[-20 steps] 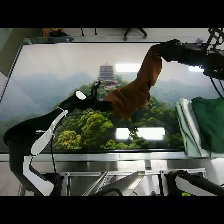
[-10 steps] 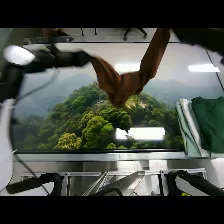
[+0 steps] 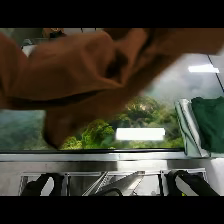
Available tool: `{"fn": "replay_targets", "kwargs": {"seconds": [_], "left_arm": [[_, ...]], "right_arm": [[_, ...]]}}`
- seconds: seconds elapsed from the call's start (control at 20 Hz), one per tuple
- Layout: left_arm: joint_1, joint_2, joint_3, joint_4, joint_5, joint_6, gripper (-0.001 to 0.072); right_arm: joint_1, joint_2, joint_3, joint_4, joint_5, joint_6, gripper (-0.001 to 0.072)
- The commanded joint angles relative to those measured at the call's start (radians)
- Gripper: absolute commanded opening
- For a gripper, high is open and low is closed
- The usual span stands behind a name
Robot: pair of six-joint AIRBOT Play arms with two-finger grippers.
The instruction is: Fold the shirts.
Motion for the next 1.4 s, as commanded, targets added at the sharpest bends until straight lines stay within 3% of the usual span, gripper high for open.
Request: {"fn": "replay_targets", "kwargs": {"seconds": [0.0,0.15,0.3,0.45,0.6,0.65,0.7,0.75,0.85,1.0,1.05,1.2,1.35], "left_arm": [[0.171,0.073,-0.167,-0.056,-0.016,0.032,0.0011],[0.139,-0.045,-0.350,-0.241,-0.135,0.114,0.0011],[-0.091,-0.289,-0.505,-0.176,-0.142,0.201,0.0013],[-0.261,-0.620,-0.581,-0.060,-0.060,0.215,0.0013],[-0.294,-0.985,-0.473,-0.073,-0.046,0.189,0.0018],[-0.287,-1.075,-0.401,-0.073,-0.105,0.140,0.0027],[-0.274,-1.154,-0.311,-0.073,-0.185,0.106,0.0367],[-0.262,-1.208,-0.227,-0.071,-0.251,0.071,0.0667],[-0.220,-1.258,-0.087,-0.067,-0.372,0.014,0.0676],[-0.142,-1.223,0.025,0.034,-0.497,-0.079,0.0665],[-0.121,-1.192,0.021,0.086,-0.527,-0.099,0.0646],[-0.093,-1.057,-0.166,0.127,-0.558,-0.103,0.0648],[-0.103,-0.913,-0.467,0.262,-0.519,-0.089,0.0649]], "right_arm": [[0.000,-0.064,0.013,-0.182,0.059,0.153,0.0018],[0.002,-0.235,-0.064,-0.183,0.216,0.227,0.0018],[0.003,-0.450,-0.235,-0.180,0.301,0.242,0.0018],[0.011,-0.681,-0.409,-0.180,0.187,0.171,0.0018],[0.010,-0.914,-0.411,-0.099,0.040,0.133,0.0021],[0.007,-0.958,-0.402,-0.035,0.044,0.099,0.0160],[0.005,-0.977,-0.390,0.000,0.062,0.076,0.0380],[-0.001,-0.975,-0.378,-0.002,0.082,0.073,0.0422],[-0.038,-0.934,-0.360,-0.029,0.152,0.087,0.0422],[-0.142,-0.820,-0.361,-0.115,0.281,0.219,0.0419],[-0.183,-0.780,-0.368,-0.132,0.347,0.246,0.0348],[-0.270,-0.666,-0.468,-0.150,0.481,0.282,0.0341],[-0.314,-0.517,-0.726,-0.247,0.525,0.309,0.0342]]}}
